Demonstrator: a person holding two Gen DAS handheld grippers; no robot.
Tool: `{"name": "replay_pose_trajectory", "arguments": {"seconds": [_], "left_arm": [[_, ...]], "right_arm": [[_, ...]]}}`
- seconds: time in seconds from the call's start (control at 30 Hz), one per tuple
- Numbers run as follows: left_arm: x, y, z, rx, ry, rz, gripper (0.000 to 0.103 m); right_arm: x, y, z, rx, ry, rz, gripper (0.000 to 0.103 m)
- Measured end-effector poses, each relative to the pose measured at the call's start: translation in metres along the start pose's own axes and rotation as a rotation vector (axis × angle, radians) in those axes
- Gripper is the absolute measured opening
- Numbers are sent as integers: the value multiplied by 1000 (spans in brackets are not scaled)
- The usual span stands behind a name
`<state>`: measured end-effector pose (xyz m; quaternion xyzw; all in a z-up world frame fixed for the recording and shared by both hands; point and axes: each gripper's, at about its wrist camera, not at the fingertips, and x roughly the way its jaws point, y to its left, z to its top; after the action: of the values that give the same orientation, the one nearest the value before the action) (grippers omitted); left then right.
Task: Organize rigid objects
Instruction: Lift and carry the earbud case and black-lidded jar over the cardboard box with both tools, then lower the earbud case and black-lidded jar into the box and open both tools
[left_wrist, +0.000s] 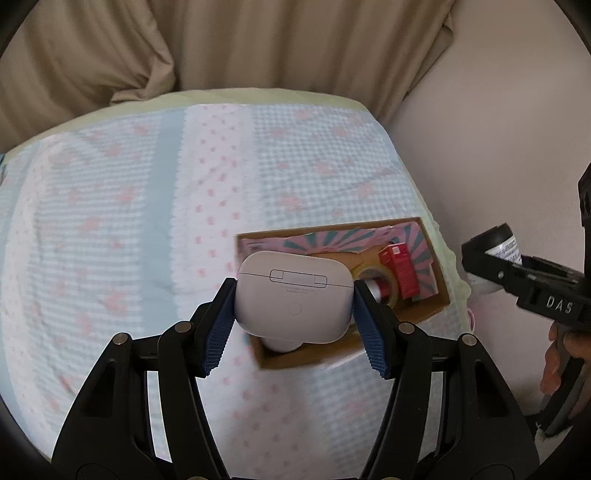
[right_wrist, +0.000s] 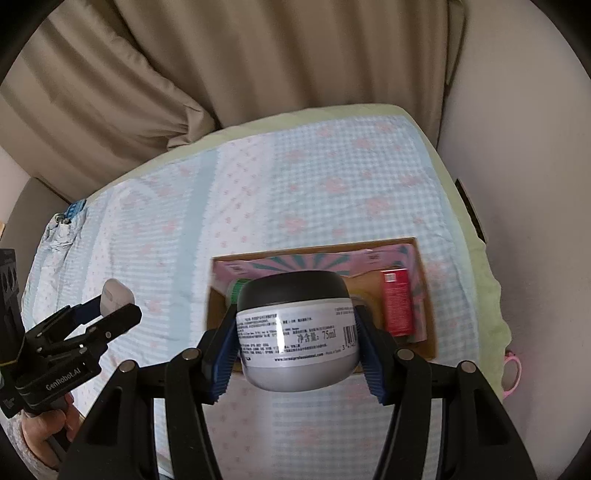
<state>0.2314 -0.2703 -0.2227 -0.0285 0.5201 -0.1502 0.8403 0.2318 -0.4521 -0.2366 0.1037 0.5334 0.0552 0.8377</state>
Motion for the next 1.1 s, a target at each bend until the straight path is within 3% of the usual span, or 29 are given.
{"name": "replay_pose_trajectory", "arguments": {"seconds": [0.23,0.43,0.63,0.87,1.03,1.1], "left_arm": [[59,-36,29,23,40,10,58],[122,-58,47,70,127,20,58],[179,-65,44,108,230,36,58],[232,-73,32,212,359,70,58],[243,-73,28,254,401,73,58],[244,-72,27,274,407,78,58]], "right_arm": [[36,-52,15,25,44,19,54],[80,-80,27,59,95,42,54],[133,-104,32,136,161,86,54],[184,-118,27,223,242,127,54],[192,-108,30,193,266,130,54],[194,-103,30,159,283,87,54]]}}
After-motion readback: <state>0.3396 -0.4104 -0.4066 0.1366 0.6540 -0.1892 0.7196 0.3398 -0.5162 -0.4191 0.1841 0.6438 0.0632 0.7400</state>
